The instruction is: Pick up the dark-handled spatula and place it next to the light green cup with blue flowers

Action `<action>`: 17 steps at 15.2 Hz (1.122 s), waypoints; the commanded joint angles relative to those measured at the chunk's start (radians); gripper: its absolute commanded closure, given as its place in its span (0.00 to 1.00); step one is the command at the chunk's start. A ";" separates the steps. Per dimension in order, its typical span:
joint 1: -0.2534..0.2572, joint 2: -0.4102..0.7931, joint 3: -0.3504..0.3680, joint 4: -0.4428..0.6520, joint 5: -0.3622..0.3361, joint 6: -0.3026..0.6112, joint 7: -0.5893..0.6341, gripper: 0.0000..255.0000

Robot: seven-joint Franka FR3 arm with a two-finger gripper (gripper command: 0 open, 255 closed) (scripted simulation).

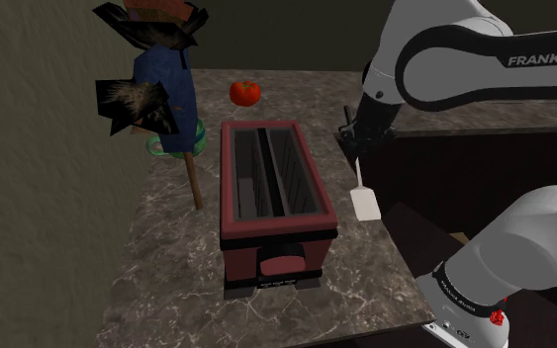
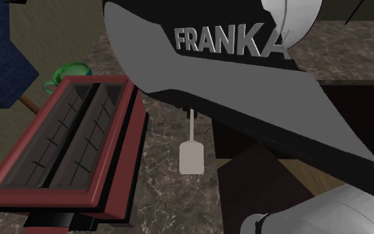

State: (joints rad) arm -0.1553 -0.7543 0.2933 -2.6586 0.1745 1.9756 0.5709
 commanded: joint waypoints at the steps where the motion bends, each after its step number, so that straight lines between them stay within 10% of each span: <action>1: -0.002 -0.005 -0.005 0.023 -0.004 -0.028 -0.001 1.00; 8: -0.008 -0.015 -0.020 0.105 -0.017 -0.120 -0.002 1.00; 17: -0.034 0.322 0.151 0.370 -0.031 -0.037 0.173 1.00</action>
State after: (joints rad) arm -0.1840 -0.4752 0.4235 -2.3215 0.1510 1.9273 0.7202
